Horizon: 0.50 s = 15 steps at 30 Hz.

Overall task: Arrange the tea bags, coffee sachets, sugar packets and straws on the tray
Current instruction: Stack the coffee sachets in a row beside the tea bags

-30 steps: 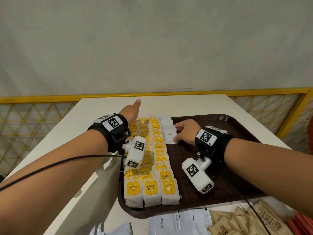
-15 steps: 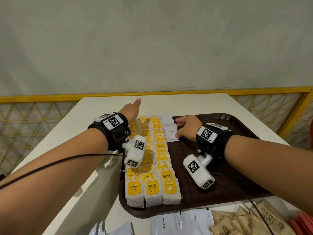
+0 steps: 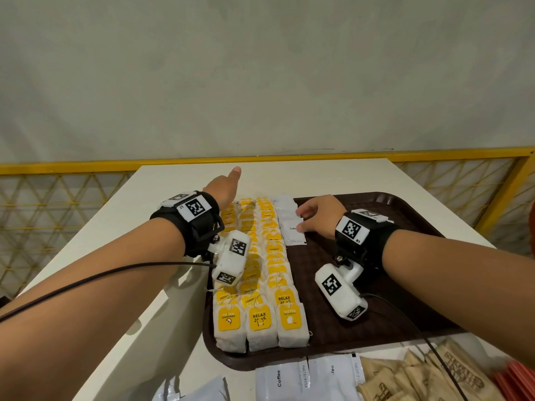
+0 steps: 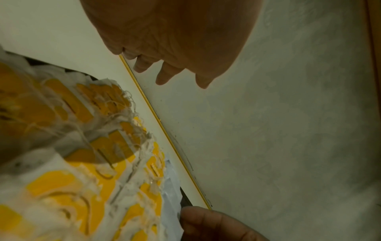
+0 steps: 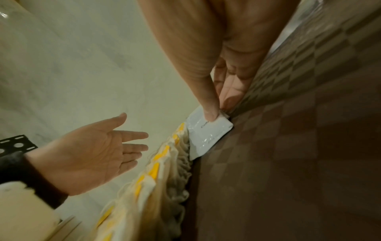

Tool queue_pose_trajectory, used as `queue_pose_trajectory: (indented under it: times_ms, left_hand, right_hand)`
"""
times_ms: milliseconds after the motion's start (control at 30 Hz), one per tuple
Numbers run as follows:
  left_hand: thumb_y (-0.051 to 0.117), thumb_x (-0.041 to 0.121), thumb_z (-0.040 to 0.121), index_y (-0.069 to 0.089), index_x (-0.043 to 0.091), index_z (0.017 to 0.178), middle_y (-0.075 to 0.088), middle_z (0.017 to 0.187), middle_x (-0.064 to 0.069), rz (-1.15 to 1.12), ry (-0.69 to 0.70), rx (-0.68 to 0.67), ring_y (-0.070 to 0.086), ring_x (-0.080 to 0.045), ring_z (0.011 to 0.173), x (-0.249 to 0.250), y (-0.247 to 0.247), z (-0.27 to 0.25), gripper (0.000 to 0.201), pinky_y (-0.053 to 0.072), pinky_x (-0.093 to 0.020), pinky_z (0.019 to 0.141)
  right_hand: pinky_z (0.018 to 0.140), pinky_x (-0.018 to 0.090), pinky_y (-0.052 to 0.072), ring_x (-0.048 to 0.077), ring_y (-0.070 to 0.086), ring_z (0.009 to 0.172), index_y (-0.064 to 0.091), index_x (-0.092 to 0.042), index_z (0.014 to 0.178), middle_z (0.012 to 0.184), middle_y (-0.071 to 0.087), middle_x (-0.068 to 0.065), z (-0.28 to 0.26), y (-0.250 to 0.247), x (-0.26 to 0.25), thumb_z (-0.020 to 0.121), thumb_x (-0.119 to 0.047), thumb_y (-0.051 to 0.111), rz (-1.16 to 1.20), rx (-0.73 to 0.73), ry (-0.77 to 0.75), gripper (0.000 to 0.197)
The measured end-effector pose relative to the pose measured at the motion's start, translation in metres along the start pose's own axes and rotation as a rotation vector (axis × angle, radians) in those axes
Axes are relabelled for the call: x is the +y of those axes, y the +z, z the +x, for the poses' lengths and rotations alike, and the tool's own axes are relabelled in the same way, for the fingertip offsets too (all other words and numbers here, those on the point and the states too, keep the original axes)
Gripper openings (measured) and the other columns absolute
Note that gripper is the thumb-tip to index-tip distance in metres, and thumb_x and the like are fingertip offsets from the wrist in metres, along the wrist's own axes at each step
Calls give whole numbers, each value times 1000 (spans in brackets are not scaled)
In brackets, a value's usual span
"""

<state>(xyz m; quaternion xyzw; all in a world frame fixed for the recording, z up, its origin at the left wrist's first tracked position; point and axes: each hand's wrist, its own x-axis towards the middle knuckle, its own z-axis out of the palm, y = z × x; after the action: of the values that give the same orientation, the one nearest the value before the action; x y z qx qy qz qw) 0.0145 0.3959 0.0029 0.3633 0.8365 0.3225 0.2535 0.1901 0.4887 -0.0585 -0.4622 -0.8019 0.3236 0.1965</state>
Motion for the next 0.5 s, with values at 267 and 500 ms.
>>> queue_pose_trajectory:
  times_ms: [267, 500]
  left_hand:
    - [13, 46, 102, 50, 14, 79, 48, 80, -16, 23, 17, -27, 50, -25, 88, -4, 1, 9, 55, 25, -30, 88]
    - [12, 46, 102, 42, -3, 136, 42, 142, -22, 49, 12, -8, 37, -32, 134, -5, 0, 10, 66, 22, -36, 110]
  right_hand:
    - [81, 23, 47, 17, 63, 92, 68, -11, 103, 103, 68, 5, 4, 3, 0, 72, -7, 81, 41, 38, 15, 34]
    - [83, 25, 48, 17, 63, 95, 67, -12, 108, 104, 66, 4, 2, -2, -1, 70, -18, 83, 11, 19, 0, 42]
